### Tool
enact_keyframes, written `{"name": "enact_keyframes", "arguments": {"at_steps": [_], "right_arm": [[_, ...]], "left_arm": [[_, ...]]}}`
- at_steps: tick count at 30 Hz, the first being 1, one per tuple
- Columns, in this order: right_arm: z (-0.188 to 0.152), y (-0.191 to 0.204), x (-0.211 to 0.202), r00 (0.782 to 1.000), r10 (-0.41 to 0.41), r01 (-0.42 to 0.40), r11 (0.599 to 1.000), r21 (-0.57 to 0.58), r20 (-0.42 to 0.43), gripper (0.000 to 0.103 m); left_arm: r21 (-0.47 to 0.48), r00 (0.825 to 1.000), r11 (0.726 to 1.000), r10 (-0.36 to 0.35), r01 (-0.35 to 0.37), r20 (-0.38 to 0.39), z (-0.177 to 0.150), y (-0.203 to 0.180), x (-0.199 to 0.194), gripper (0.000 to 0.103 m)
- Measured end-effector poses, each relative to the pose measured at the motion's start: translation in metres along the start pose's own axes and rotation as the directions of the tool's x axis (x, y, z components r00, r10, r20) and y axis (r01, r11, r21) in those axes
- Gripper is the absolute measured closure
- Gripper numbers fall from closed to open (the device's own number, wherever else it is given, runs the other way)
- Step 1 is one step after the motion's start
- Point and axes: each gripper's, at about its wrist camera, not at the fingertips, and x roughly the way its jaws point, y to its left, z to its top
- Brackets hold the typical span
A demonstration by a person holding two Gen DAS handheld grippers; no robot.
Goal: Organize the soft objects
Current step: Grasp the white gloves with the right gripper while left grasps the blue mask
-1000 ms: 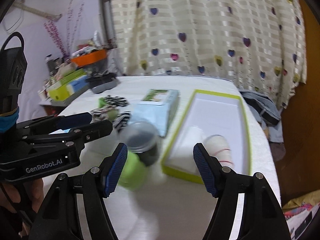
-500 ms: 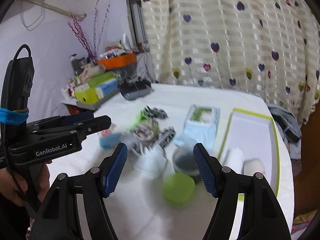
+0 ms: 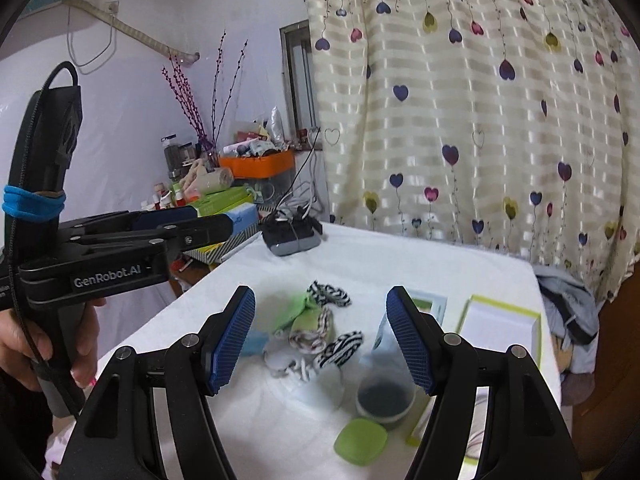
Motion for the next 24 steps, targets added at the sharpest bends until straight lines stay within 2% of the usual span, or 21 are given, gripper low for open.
{"name": "enact_keyframes", "arguments": {"at_steps": [5, 12, 16, 19, 24], "right_arm": [[-0.005, 0.009, 0.011, 0.999, -0.018, 0.017, 1.000, -0.024, -0.031, 0.034], [-0.044, 0.023, 0.053, 0.991, 0.039, -0.034, 0.999, 0.036, -0.128, 0.034], [-0.070, 0.039, 0.080, 0.979, 0.057, -0.054, 0.998, 0.022, -0.198, 0.034], [-0.086, 0.048, 0.096, 0.966, 0.071, -0.071, 0.997, 0.007, -0.249, 0.034], [-0.102, 0.054, 0.118, 0.949, 0.046, -0.058, 0.998, -0.027, -0.312, 0.034]], "left_arm": [[-0.012, 0.999, 0.999, -0.030, 0.030, -0.011, -0.011, 0.017, 0.013, 0.049], [-0.072, 0.996, 0.997, -0.022, 0.015, -0.089, -0.062, 0.065, 0.041, 0.049], [-0.097, 0.994, 0.995, -0.002, -0.009, -0.109, -0.095, 0.089, 0.049, 0.049], [-0.141, 0.991, 0.990, -0.028, 0.009, -0.130, -0.118, 0.104, 0.058, 0.049], [-0.199, 0.985, 0.980, -0.058, 0.025, -0.162, -0.147, 0.120, 0.077, 0.049]]}}
